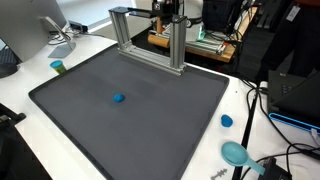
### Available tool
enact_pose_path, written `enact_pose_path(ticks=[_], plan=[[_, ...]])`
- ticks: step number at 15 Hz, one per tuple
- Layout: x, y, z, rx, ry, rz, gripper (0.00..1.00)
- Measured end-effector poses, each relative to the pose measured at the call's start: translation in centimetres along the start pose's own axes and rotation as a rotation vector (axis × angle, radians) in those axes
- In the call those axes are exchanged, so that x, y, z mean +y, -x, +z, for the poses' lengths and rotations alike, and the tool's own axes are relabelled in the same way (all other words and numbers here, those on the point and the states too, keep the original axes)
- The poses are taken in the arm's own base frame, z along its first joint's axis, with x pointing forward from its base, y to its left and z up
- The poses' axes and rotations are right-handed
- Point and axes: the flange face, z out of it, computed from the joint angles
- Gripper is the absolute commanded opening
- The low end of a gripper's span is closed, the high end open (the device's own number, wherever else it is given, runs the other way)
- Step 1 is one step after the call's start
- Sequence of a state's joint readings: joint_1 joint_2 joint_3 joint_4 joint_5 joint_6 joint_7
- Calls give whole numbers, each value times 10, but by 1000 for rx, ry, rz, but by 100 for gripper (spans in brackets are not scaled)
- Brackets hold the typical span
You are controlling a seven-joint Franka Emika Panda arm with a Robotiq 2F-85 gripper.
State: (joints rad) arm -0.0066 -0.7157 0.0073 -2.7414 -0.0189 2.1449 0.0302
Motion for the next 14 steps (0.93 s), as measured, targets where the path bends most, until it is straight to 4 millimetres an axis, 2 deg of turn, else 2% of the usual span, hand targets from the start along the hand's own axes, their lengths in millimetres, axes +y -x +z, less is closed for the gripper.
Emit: enact_pose_path(ticks=[1, 2, 3, 7, 14], plan=[[2, 0, 0, 0, -6, -6, 49], [4, 0, 0, 0, -18, -12, 41], [7, 0, 0, 0, -31, -20, 24], [13, 0, -1, 3, -57, -23, 22], [10, -1, -6, 37, -52, -10, 22]])
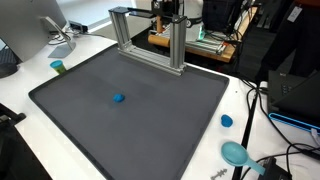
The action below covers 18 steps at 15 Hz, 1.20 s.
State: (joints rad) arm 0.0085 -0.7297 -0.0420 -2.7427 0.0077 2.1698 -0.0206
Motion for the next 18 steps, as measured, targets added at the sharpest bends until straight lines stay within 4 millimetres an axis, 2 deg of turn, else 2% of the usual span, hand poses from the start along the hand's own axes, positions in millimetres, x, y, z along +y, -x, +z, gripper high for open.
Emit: enact_pose_path(ticks=[6, 10, 14, 18], plan=[[-17, -10, -10, 43, 48, 3, 22], [-35, -33, -30, 113, 53, 27, 22], [-56, -77, -41, 127, 54, 83, 22], [-68, -141, -31, 102, 38, 107, 22]])
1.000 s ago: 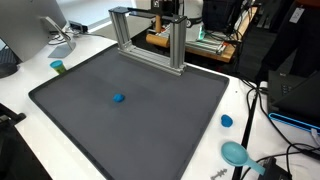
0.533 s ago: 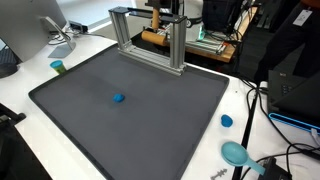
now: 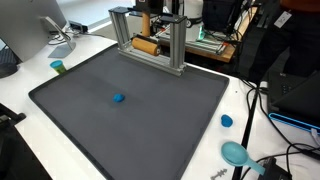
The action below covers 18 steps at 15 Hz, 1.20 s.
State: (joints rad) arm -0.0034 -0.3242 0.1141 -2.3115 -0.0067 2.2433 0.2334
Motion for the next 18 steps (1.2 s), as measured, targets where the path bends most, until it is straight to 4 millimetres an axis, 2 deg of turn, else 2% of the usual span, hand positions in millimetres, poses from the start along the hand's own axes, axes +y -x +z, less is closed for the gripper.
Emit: enact_pose_path(ticks=[1, 3, 5, 7, 8, 10, 14, 18], plan=[[-3, -16, 7, -8, -4, 8, 47], [-8, -46, 21, -31, -6, 12, 47], [-11, -61, 30, -44, -7, 12, 47], [-12, -65, 31, -46, -8, 12, 47], [-12, -65, 30, -47, -7, 12, 22], [-13, -64, 30, -47, -8, 11, 22], [-18, -63, 41, -6, -22, 41, 22], [0, -77, 68, 43, 10, 38, 22]])
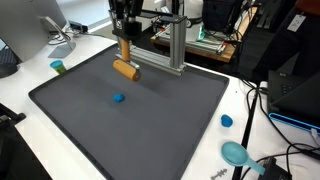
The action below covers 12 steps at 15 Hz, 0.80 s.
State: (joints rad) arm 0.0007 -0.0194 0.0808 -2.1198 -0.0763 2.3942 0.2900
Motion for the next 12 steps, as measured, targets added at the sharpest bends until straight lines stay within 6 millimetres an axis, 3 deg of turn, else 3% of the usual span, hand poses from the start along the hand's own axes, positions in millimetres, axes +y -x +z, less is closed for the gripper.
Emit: enact_pose_path(ticks=[4, 5, 7, 8, 12], plan=[[35, -17, 46, -39, 66, -25, 22], [43, -22, 60, -60, 69, -27, 47], [54, -31, 83, -120, 55, -8, 47], [55, -35, 88, -132, 52, -6, 22], [52, -36, 98, -136, 49, -11, 22]])
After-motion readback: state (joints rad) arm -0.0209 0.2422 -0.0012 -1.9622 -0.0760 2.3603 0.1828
